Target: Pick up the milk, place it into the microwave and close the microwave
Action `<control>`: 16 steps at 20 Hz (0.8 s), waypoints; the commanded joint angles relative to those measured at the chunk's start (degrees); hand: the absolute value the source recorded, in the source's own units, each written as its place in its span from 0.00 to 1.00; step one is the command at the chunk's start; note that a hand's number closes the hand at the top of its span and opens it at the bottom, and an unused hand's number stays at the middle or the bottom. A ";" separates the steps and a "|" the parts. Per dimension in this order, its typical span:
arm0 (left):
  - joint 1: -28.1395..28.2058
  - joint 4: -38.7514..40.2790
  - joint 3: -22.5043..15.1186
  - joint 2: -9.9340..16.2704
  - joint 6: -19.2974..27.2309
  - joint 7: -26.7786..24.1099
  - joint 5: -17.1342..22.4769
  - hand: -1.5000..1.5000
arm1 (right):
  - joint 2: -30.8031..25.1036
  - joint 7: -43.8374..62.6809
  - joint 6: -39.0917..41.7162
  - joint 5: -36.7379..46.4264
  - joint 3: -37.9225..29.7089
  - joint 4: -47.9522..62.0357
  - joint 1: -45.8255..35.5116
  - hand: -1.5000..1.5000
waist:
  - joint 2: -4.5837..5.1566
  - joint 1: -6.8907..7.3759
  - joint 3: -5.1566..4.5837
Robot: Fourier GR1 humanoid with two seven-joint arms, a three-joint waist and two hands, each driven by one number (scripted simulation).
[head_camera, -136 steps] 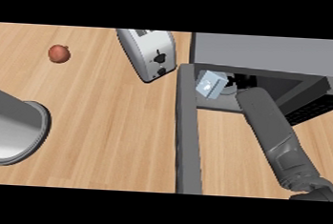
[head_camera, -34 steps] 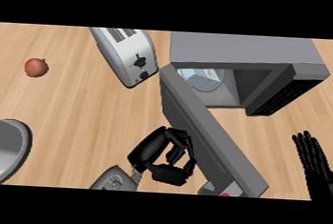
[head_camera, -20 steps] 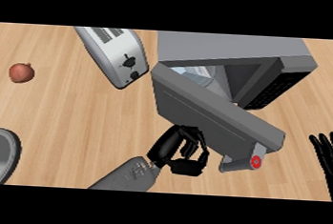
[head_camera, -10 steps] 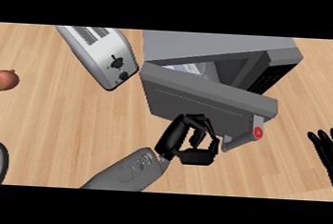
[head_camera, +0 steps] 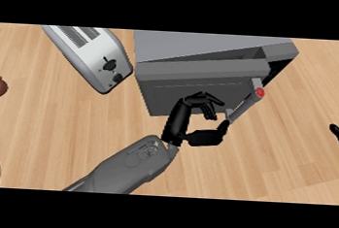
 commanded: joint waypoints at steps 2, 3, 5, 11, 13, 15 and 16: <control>-6.54 2.52 1.32 -0.01 4.28 2.25 4.18 0.00 | -3.50 1.60 -0.69 -0.11 -2.96 -0.95 -4.22 0.00 | 0.34 -1.48 0.07; -5.95 3.22 1.88 -0.01 4.97 1.79 5.20 0.00 | -3.43 1.45 -1.49 0.93 -3.12 -1.84 -4.55 0.00 | 0.62 -2.24 0.00; -6.24 3.89 2.66 -0.01 5.68 2.21 6.18 0.00 | -8.39 -0.43 -3.58 7.46 -8.53 -3.55 -7.55 1.00 | 0.48 -2.87 -0.08; -5.82 1.98 4.17 -0.01 8.04 -1.82 10.65 0.00 | -10.32 -0.62 -5.23 10.83 -9.57 -3.00 -10.39 1.00 | 1.57 -2.25 -0.05; -6.86 2.37 4.97 -0.01 8.57 -1.77 11.88 0.00 | -10.52 -0.25 -6.04 11.39 -9.75 -2.96 -11.41 1.00 | 1.72 -2.01 -0.04; -6.30 2.24 4.69 -0.01 8.86 -2.56 13.28 0.00 | -10.94 0.01 -6.37 11.62 -10.13 -1.96 -12.31 1.00 | 1.91 -1.56 0.00; -7.11 2.68 4.55 -0.01 8.61 -2.69 13.40 0.00 | -10.47 -0.36 -6.69 11.69 -9.85 -1.80 -12.76 1.00 | 2.10 -1.55 0.09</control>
